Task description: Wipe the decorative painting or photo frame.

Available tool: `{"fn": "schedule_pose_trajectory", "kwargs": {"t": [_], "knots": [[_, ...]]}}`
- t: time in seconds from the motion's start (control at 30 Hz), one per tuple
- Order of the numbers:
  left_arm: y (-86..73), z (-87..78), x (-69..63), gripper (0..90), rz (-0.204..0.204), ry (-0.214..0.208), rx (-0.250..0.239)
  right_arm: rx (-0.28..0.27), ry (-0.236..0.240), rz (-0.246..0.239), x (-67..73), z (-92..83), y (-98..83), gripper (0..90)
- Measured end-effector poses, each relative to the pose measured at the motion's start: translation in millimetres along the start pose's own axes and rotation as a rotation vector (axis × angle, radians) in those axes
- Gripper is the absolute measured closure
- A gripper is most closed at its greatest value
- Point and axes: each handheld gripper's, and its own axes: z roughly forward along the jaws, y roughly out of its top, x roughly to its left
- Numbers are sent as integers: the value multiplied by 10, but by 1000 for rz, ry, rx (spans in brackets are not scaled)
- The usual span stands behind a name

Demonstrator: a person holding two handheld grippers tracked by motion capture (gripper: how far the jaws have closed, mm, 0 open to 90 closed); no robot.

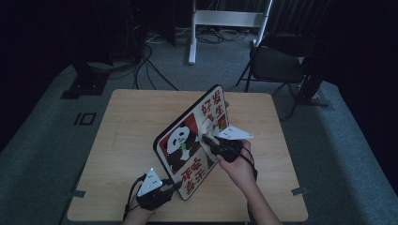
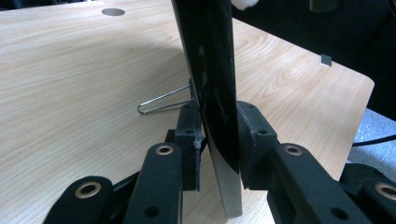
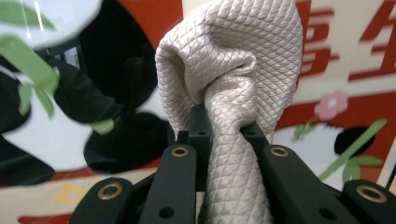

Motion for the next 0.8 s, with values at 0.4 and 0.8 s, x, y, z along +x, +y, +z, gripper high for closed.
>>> {"fn": "schedule_pose_trajectory", "kwargs": {"t": [0.4, 0.8], "knots": [[1, 3, -8, 733, 3, -1, 3, 57, -4, 23, -60, 41, -252, 808], [-1, 5, -7, 731, 2, -8, 5, 115, -3, 62, -90, 94, -551, 809]]}}
